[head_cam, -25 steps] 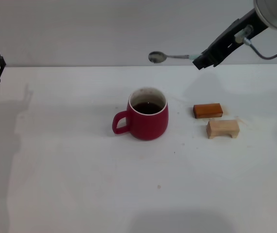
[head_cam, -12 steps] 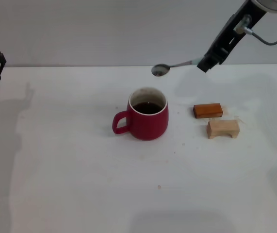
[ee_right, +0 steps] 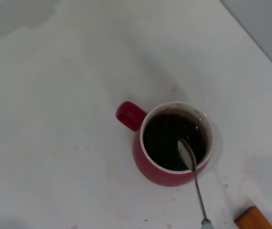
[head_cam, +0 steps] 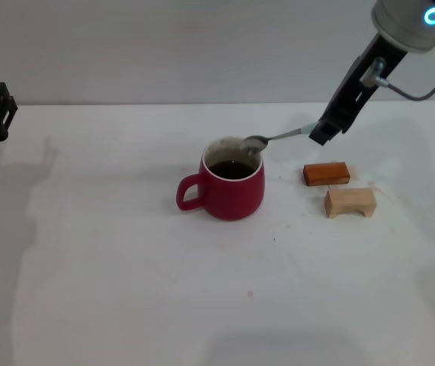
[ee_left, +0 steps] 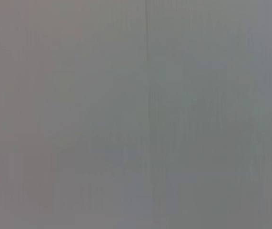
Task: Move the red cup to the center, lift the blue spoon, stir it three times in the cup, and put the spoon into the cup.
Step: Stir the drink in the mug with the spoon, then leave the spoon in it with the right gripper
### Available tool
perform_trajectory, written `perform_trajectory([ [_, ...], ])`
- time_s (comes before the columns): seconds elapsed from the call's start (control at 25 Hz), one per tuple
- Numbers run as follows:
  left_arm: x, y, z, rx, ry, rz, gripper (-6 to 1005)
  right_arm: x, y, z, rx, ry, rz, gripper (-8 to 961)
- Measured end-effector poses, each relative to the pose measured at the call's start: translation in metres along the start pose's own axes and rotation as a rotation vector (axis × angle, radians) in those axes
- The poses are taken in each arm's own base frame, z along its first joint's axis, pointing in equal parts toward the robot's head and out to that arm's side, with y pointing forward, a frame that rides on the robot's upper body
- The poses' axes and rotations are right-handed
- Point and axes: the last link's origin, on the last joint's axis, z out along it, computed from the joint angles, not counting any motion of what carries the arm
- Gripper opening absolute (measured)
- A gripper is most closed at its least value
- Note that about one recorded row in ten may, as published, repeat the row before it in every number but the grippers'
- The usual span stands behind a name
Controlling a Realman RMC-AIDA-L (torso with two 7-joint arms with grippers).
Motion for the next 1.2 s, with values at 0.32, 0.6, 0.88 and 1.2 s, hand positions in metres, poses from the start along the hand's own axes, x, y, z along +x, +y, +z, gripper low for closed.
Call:
perform_trajectory([
  [0.32, -0.004, -0.001, -0.015, -0.007, 0.006, -0.007, 847, 0.004, -0.007, 0.02, 0.008, 0.014, -0.006, 133],
  [0.6, -0.011, -0.001, -0.024, -0.019, -0.012, -0.003, 847, 0.003, -0.01, 0.038, 0.015, 0.009, -0.033, 132],
  [0.88, -0.013, -0.003, -0.028, -0.017, -0.019, -0.006, 847, -0.002, -0.013, 0.045, 0.033, -0.003, -0.053, 132],
  [1.2, -0.015, -0.002, -0.03, -0.024, -0.029, -0.003, 847, -0.009, -0.014, 0.051, 0.05, -0.023, -0.077, 133],
])
